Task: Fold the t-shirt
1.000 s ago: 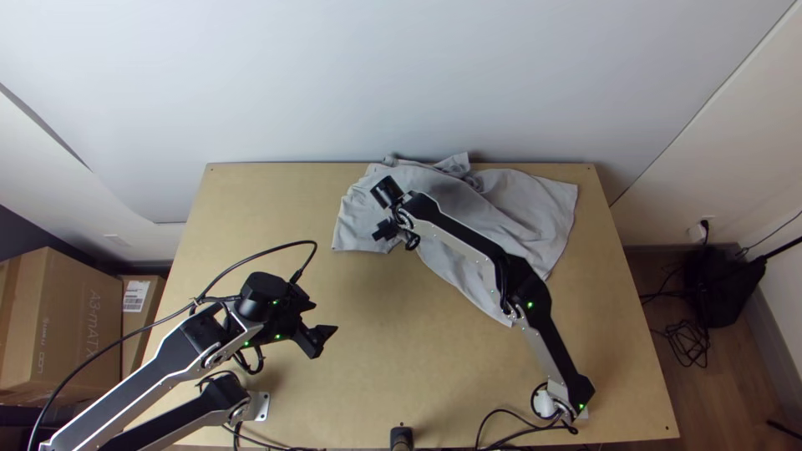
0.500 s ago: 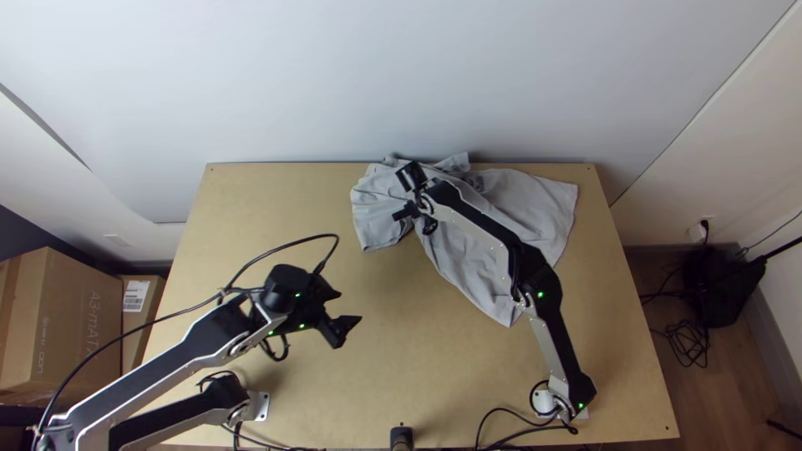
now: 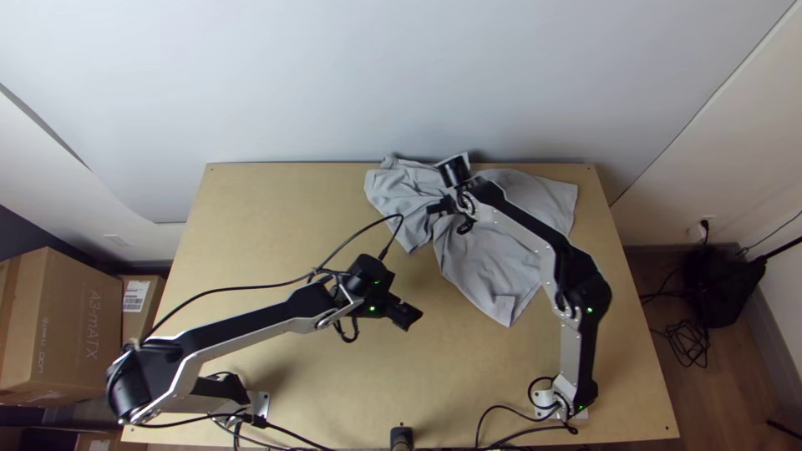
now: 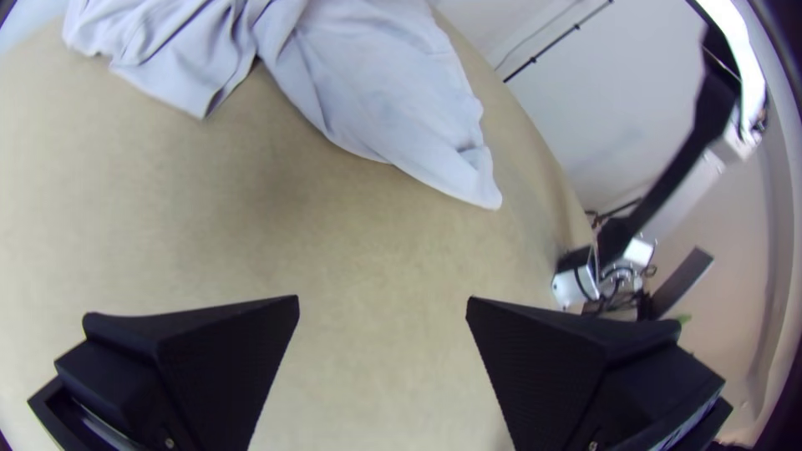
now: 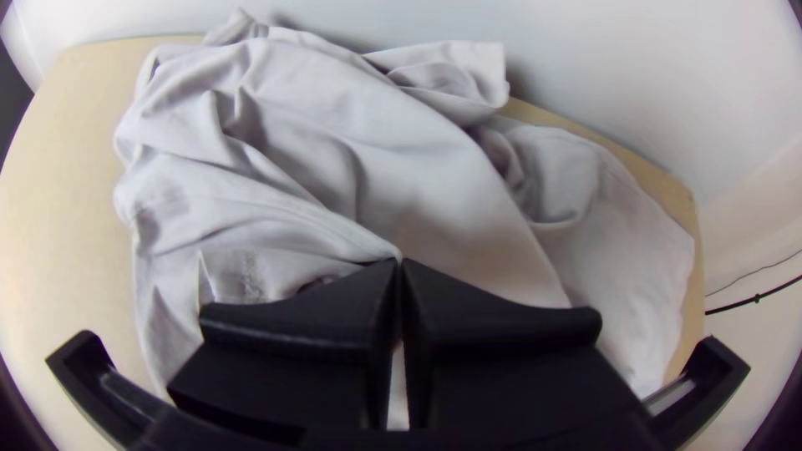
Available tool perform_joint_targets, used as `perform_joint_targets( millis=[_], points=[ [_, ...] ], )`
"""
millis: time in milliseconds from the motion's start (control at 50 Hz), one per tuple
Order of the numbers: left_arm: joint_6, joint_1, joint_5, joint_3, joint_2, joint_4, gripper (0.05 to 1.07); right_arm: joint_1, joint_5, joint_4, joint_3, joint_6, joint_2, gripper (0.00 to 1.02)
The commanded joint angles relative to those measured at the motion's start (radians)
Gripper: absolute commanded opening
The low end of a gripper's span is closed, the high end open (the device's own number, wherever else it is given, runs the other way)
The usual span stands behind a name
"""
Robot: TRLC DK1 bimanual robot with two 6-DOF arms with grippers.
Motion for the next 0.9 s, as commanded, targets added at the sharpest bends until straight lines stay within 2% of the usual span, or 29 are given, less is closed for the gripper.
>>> perform_joint_targets(
  millis=[0, 140, 220, 400, 600, 880],
  points=[
    [-0.172, -0.037, 0.014, 0.063, 0.1, 0.066, 1.02, -0.029, 0.016, 0.036, -0.1, 0.02, -0.1, 0.02],
    [-0.271, -0.101, 0.017, 0.147, 0.235, 0.095, 1.02, -0.043, 0.016, 0.068, -0.197, 0.021, -0.166, 0.02],
    [-0.287, -0.134, 0.024, 0.193, 0.304, 0.103, 1.02, -0.048, 0.016, 0.087, -0.246, 0.026, -0.198, 0.02],
    [-0.391, -0.147, 0.023, 0.273, 0.405, 0.186, 1.02, -0.054, 0.026, 0.105, -0.318, 0.037, -0.261, 0.02],
    [-0.462, -0.147, -0.051, 0.351, 0.479, 0.215, 1.02, -0.06, 0.029, 0.137, -0.381, 0.032, -0.304, 0.02],
    [-0.468, -0.166, -0.144, 0.445, 0.577, 0.204, 1.02, -0.055, 0.032, 0.166, -0.39, 0.024, -0.307, 0.02]
  ],
)
